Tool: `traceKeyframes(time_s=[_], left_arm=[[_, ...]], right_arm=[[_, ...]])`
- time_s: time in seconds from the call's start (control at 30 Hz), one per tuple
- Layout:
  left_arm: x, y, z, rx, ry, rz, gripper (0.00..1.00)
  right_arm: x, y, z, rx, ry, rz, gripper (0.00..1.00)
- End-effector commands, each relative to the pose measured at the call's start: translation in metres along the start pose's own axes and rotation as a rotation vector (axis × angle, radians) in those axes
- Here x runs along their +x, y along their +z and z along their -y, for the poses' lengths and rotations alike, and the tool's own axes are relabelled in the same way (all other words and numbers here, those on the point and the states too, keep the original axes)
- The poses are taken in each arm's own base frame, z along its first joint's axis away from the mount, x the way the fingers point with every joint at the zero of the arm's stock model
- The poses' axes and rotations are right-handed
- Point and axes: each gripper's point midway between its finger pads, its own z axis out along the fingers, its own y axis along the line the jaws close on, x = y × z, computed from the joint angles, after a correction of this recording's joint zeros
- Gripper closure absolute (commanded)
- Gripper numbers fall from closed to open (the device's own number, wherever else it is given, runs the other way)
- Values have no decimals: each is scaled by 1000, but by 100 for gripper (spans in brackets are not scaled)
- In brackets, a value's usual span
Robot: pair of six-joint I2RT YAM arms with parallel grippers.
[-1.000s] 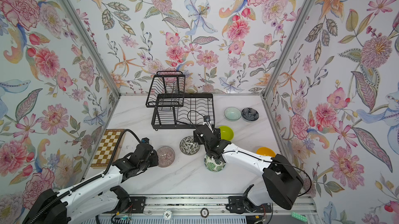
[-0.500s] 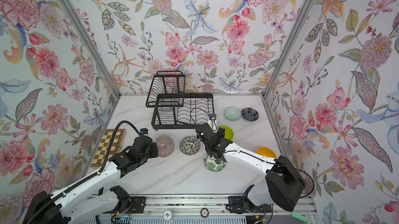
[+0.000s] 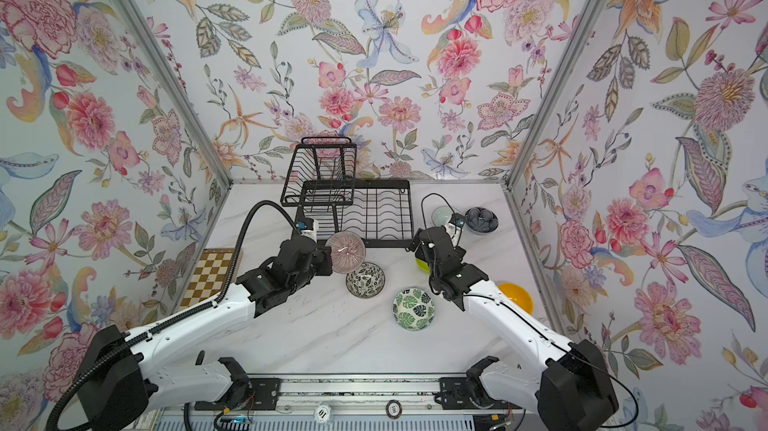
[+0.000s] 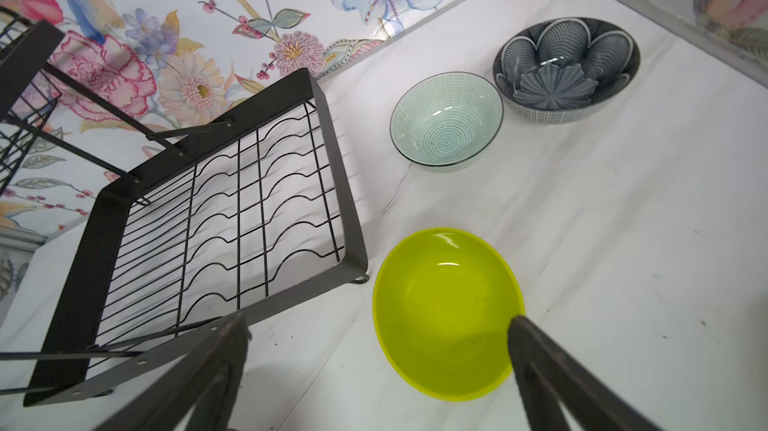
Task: Load the bowls into the dish rack
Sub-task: 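Grasp the pink-striped bowl rim with the left gripper and lift it, then carry the bowl toward the rack with the left gripper while the right gripper approaches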
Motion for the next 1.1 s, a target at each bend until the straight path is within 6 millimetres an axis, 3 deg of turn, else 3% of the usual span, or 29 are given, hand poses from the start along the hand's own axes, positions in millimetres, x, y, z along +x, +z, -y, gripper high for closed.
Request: traceKeyframes(time_s=[0.0,0.27,0.3,0.53,0.77,0.87,1.07], left_arm=[[-62,-1,32,36,15,214,100],[-111,24,88,27,156,381,100],[-107,35,92,15,174,383,100],[-137,42,131,-53,331,583,100],[-144,65,136,-171,453,678,100],[-136,71,143,-131,499,688,100],[-125,80,134,-176,483,727,100]], right_arm=[[3,-5,11,-41,113,-64,2],[-40,-13,28,-75,337,-55,1],[-44,-13,28,-86,366,-55,1],[-82,-8,21,-166,584,-40,2],[-119,-12,-6,-285,756,2,2],[-122,-10,-22,-328,802,-22,1],[-112,-10,-49,-386,873,-38,1]])
